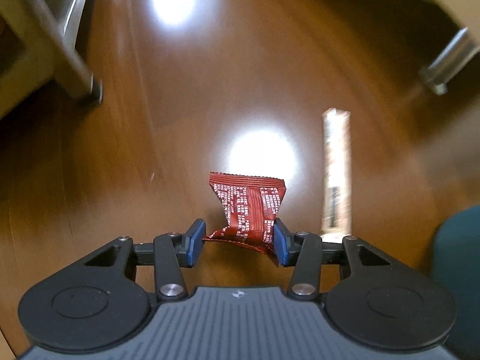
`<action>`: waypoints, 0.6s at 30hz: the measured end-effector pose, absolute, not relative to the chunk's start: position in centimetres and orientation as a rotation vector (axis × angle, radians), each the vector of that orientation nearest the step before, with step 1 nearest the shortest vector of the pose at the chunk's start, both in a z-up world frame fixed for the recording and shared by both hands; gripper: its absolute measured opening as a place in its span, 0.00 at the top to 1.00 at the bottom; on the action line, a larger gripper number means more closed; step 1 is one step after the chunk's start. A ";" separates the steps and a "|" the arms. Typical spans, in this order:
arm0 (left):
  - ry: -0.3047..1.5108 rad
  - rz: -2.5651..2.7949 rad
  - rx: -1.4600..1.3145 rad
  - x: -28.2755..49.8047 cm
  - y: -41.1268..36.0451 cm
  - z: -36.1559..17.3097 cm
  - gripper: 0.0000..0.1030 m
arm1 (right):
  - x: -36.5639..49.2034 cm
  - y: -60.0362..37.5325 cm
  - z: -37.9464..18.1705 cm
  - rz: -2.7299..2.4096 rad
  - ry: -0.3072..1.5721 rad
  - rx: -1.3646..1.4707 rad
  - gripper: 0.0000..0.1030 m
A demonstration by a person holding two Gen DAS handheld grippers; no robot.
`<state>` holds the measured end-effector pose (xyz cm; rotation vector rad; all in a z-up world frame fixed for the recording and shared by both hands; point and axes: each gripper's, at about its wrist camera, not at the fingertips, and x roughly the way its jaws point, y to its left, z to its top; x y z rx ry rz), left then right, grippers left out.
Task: Collect trash
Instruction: 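Lower the left gripper onto the red snack wrapper and close on it, then carry the red wrapper into the wastebasket and open the left gripper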
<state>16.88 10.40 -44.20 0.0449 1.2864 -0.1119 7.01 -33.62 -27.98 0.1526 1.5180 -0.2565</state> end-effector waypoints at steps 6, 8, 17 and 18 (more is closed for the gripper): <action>1.154 -0.306 0.025 15.8 6.7 -35.4 0.56 | 6.5 -34.7 -27.8 -0.295 1.500 0.108 0.93; 1.118 -0.384 0.029 15.2 4.9 -32.5 0.56 | 6.3 -35.3 -27.6 -0.315 1.489 0.080 0.94; 1.009 -0.785 0.040 10.1 -4.6 -22.3 0.56 | 5.6 -36.7 -26.8 -0.406 1.467 0.062 0.95; 1.012 -0.828 0.057 9.3 -6.0 -21.7 0.56 | 5.6 -36.7 -26.7 -0.407 1.468 0.055 0.94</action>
